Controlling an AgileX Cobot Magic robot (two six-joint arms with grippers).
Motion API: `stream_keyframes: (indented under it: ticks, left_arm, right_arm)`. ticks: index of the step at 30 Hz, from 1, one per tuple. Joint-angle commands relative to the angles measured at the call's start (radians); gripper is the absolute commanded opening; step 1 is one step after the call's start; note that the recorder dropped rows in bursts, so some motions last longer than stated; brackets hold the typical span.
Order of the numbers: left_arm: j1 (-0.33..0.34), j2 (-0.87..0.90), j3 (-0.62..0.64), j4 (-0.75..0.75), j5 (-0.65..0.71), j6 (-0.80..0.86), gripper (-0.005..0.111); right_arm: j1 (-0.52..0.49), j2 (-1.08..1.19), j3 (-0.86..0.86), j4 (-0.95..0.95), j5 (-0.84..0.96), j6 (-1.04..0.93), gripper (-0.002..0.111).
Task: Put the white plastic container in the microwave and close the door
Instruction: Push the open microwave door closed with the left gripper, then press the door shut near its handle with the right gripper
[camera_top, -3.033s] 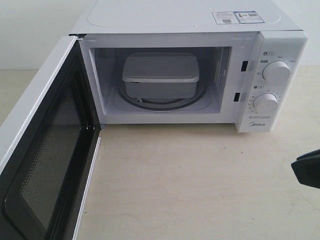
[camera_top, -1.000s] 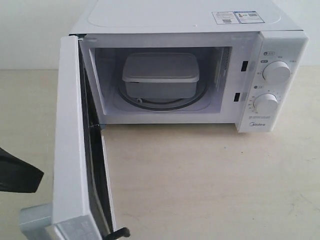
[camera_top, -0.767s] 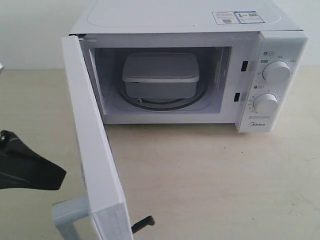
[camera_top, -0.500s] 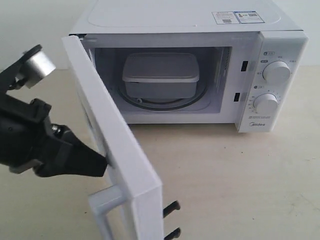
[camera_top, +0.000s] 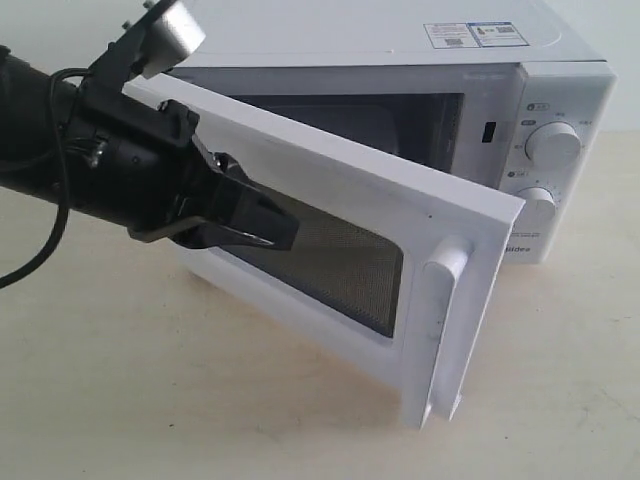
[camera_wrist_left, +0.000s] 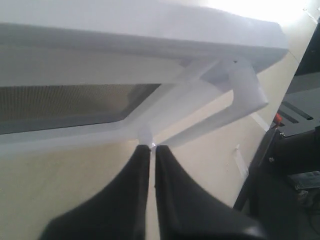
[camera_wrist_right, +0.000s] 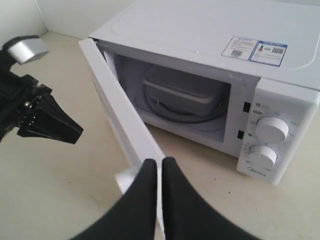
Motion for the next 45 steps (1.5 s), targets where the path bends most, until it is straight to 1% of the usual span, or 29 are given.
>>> stream_keyframes:
  ticks: [1,3,5,11,15,18,20,24,29,31,35,38,45]
  left_arm:
    - [-0.009,-0.008,-0.007,0.003,-0.012,0.023,0.004]
    - [-0.009,-0.010,-0.007,0.003,-0.012,0.049,0.004]
    - [-0.009,-0.015,-0.007,0.009,-0.012,0.052,0.004]
    - [-0.009,-0.063,-0.007,0.071,0.000,0.052,0.004]
    - [-0.009,-0.142,-0.007,0.168,0.036,0.020,0.004]
    - [-0.009,-0.213,-0.007,0.213,0.051,-0.033,0.004]
    - [-0.009,-0.261,-0.007,0.217,0.051,-0.064,0.004]
    - [-0.009,-0.367,-0.007,0.217,0.060,-0.123,0.004]
    - [-0.009,-0.465,-0.007,0.220,0.077,-0.135,0.004]
    - [-0.009,-0.488,-0.007,0.227,0.090,-0.135,0.004]
    - [-0.009,-0.522,-0.007,0.229,0.107,-0.141,0.004]
    - [-0.009,-0.530,-0.007,0.233,0.111,-0.151,0.004]
    - [-0.009,-0.530,0.033,0.235,0.088,-0.158,0.004]
  right_arm:
    - [0.000,-0.026,0.094,0.015,-0.024,0.045,0.000]
    - [0.000,-0.026,0.151,0.033,-0.063,0.061,0.000]
    - [0.000,-0.026,0.215,0.083,-0.142,0.063,0.000]
    - [0.000,-0.024,0.389,0.259,-0.491,0.066,0.000]
    - [0.000,-0.020,0.484,0.287,-0.663,0.106,0.000]
    - [0.000,0.018,0.510,0.287,-0.733,0.132,0.000]
    - [0.000,0.063,0.512,0.287,-0.754,0.134,0.000]
    - [0.000,0.185,0.512,0.287,-0.850,0.134,0.000]
    - [-0.001,0.324,0.510,0.283,-1.000,0.120,0.000]
    - [-0.008,0.364,0.510,0.283,-1.028,0.109,0.000]
    - [-0.066,0.420,0.510,0.283,-1.059,0.107,0.000]
    - [-0.116,0.423,0.510,0.285,-1.065,0.107,0.000]
    - [-0.187,0.421,0.510,0.283,-1.059,0.096,0.000]
